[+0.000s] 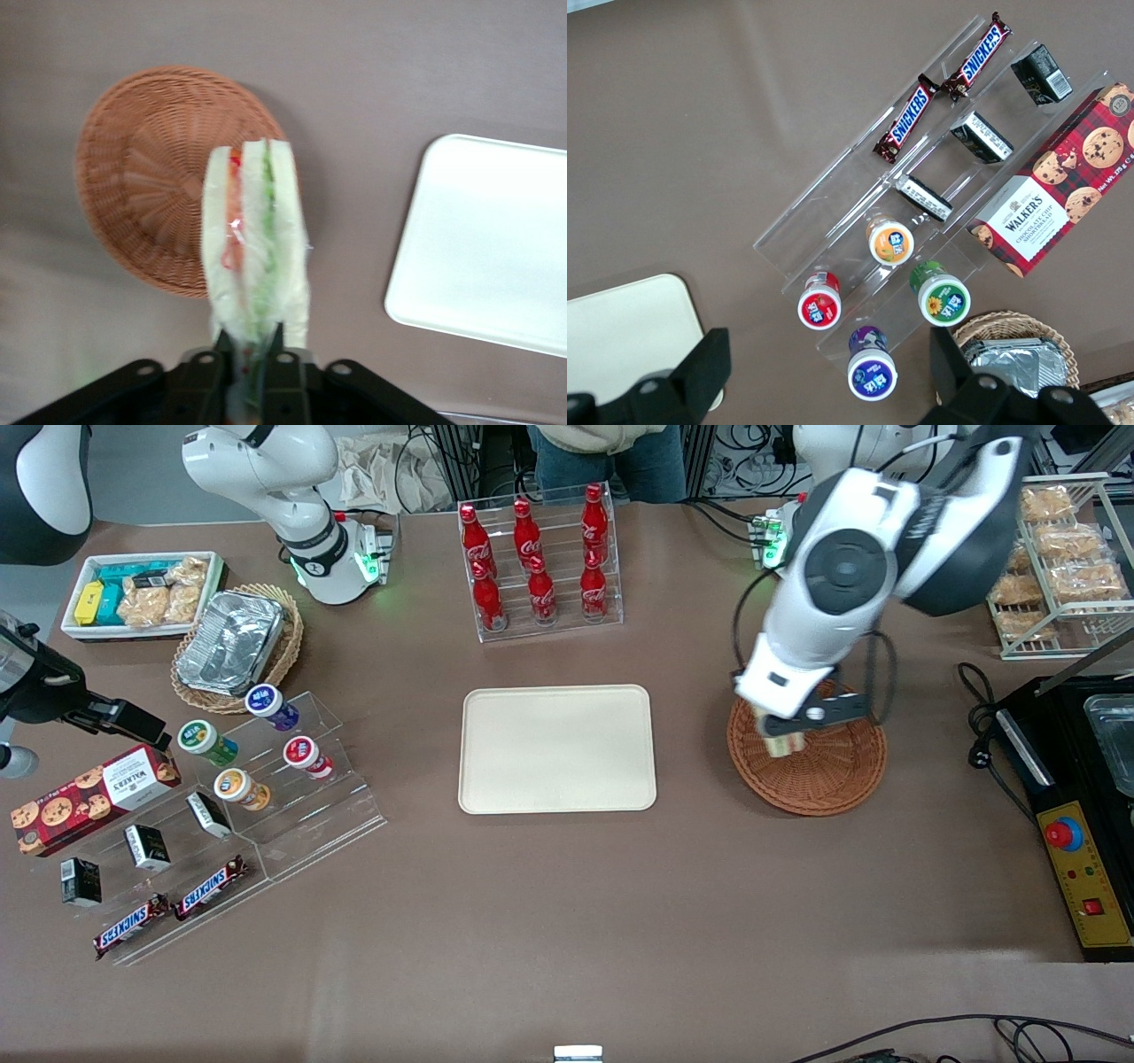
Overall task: Place sandwich from basket to tray
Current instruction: 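Carry the sandwich over the cream tray and lower it onto it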
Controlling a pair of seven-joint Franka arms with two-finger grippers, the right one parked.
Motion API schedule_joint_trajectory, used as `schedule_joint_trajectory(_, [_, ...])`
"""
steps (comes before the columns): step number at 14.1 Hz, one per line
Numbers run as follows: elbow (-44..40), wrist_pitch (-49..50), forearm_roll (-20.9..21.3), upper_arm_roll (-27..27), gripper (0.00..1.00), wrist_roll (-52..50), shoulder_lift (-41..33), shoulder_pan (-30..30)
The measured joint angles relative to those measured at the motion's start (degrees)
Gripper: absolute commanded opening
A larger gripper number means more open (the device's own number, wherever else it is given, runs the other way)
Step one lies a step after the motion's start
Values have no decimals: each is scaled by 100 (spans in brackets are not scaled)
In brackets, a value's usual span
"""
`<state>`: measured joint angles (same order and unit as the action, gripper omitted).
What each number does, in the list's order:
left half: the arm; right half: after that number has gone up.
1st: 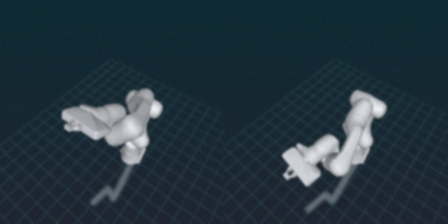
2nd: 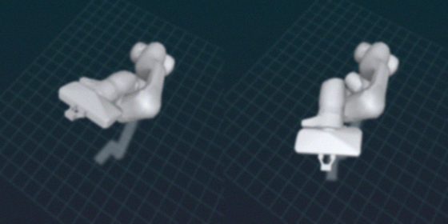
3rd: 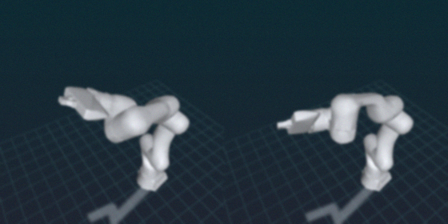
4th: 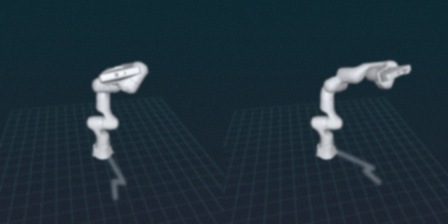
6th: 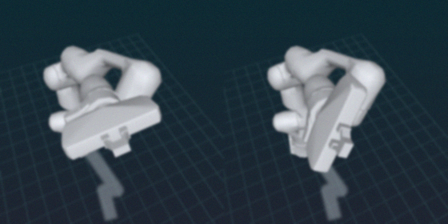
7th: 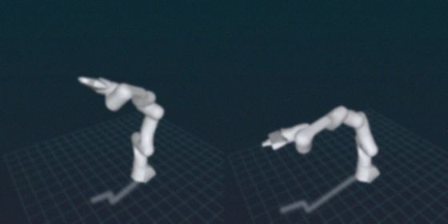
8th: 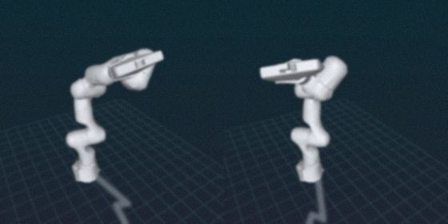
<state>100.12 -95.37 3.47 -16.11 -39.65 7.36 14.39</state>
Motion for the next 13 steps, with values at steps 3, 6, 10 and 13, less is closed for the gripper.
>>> schedule_joint_trajectory(3, [8, -379, -100, -34, 0, -55, 233, 299])
schedule_joint_trajectory(6, [31, -785, -161, -55, 0, -59, 436, 611])
schedule_joint_trajectory(10, [165, -1677, -602, -66, 0, -89, 826, 1034])
schedule_joint_trajectory(13, [547, -2620, -607, -65, 0, -141, 1123, 1245])
